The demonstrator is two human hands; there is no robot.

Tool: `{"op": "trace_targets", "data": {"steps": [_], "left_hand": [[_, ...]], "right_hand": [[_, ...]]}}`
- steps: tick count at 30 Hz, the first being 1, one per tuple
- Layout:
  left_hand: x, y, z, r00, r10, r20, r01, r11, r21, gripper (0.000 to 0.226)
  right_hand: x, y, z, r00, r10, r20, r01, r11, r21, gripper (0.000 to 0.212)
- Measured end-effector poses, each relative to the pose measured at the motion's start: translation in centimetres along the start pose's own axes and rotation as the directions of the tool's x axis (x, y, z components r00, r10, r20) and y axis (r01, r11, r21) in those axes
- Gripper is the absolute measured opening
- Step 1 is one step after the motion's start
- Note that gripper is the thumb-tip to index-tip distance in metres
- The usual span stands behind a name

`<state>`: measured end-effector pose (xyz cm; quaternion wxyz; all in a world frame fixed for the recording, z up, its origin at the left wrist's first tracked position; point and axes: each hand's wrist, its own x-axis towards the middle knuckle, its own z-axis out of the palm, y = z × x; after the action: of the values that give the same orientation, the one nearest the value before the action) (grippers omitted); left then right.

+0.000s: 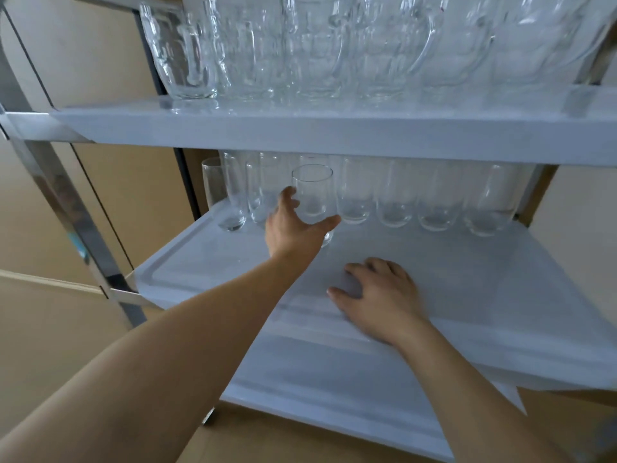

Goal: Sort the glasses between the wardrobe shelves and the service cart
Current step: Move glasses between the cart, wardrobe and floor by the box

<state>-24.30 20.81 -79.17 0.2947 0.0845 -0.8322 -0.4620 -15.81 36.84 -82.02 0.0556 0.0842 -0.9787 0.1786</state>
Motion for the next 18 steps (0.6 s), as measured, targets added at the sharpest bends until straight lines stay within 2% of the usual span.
{"op": "trace_targets", "data": {"steps": [5, 18], "left_hand": [[1.5, 0.2, 1.6, 0.996, -0.068, -0.065, 0.069, 0.998, 0.014, 0.091], [2.4, 0.9, 3.2, 0.997, -0.07, -0.04, 0.073, 0.995, 0.073, 0.091]], "right_hand": [[-0.1, 0.0, -0.1, 1.0, -0.004, 0.003, 0.004, 1.0, 0.005, 0.064], [-0.5, -0.2, -0.5, 1.0, -0.022, 0.004, 0.021, 0.999, 0.024, 0.06]]}}
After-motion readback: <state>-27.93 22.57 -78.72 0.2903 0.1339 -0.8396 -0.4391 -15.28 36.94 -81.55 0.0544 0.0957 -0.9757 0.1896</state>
